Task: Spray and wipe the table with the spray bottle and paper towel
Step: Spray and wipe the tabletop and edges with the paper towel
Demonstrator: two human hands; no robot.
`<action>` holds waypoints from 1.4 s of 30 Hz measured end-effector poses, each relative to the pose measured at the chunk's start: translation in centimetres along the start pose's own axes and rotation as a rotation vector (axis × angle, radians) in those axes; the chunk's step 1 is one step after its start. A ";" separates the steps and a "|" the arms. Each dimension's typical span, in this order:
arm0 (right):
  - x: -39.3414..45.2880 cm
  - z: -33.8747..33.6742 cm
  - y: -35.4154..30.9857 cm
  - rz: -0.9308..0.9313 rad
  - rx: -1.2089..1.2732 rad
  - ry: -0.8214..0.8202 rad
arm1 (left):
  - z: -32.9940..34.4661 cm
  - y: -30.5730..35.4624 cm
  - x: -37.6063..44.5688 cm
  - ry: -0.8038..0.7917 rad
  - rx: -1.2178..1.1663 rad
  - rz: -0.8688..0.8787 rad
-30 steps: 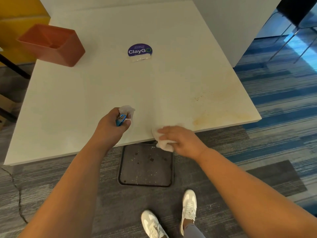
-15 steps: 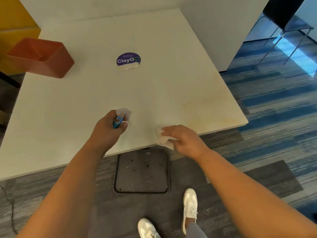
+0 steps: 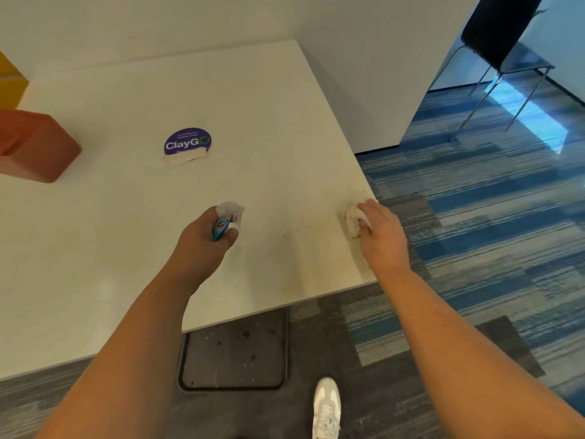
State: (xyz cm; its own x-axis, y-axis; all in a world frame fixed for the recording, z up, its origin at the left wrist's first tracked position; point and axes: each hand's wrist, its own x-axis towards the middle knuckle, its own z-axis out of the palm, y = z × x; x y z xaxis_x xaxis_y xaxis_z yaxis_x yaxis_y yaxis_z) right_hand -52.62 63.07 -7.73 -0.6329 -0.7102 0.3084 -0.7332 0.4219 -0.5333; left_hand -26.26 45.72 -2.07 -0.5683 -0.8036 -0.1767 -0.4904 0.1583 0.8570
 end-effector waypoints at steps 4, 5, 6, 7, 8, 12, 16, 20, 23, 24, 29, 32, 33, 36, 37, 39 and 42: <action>-0.2 1.6 2.4 0.120 -0.176 -0.108 | 2.7 1.1 2.2 -0.006 0.009 0.005; -0.4 2.2 2.9 0.141 -0.192 -0.127 | 3.2 1.3 2.6 -0.004 0.008 0.004; -0.3 2.6 3.2 0.165 -0.191 -0.135 | 3.7 1.4 3.1 -0.001 0.008 0.003; 0.0 2.9 3.2 0.194 -0.179 -0.140 | 4.0 1.5 3.4 0.001 0.011 0.004; 0.5 3.2 3.2 0.217 -0.169 -0.150 | 4.4 1.6 3.8 0.002 0.018 0.006; 3.6 4.5 3.1 0.207 -0.181 -0.178 | 5.5 2.2 5.2 0.011 0.060 -0.014; 6.0 5.3 3.0 0.179 -0.169 -0.175 | 6.0 3.0 6.6 0.056 0.086 -0.042; 6.7 5.7 3.3 0.142 -0.164 -0.162 | 6.1 3.0 8.0 0.088 0.118 -0.048; 7.6 6.1 3.7 0.106 -0.153 -0.181 | 6.1 3.1 8.7 0.100 0.148 -0.042; 8.2 6.1 3.7 0.090 -0.150 -0.185 | 6.0 3.2 8.9 0.099 0.161 -0.036; 12.5 6.9 4.0 -0.107 -0.149 -0.232 | 5.8 3.1 8.9 0.118 0.134 -0.046; 13.9 6.9 3.4 -0.262 -0.172 -0.311 | 5.5 2.7 8.5 0.128 0.108 -0.055; 13.7 6.7 3.1 -0.294 -0.148 -0.347 | 5.4 2.5 8.4 0.129 0.105 -0.058; 10.6 5.5 2.5 -0.400 -0.020 -0.465 | 5.0 2.2 7.9 0.127 0.096 -0.069; 9.0 4.9 2.4 -0.439 0.028 -0.496 | 4.8 2.2 7.8 0.126 0.092 -0.068; 5.9 3.5 2.1 -0.478 0.176 -0.536 | 4.6 2.1 7.5 0.126 0.083 -0.062; 6.1 2.2 1.8 -0.366 0.320 -0.478 | 4.4 2.1 7.1 0.123 0.070 -0.062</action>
State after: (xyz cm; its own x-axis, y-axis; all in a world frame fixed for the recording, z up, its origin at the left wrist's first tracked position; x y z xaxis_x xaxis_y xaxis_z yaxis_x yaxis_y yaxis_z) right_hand -57.26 58.23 -8.54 -0.1251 -0.9773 0.1707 -0.7229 -0.0281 -0.6904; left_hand -34.25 42.85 -3.65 -0.4525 -0.8765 -0.1644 -0.5693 0.1420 0.8098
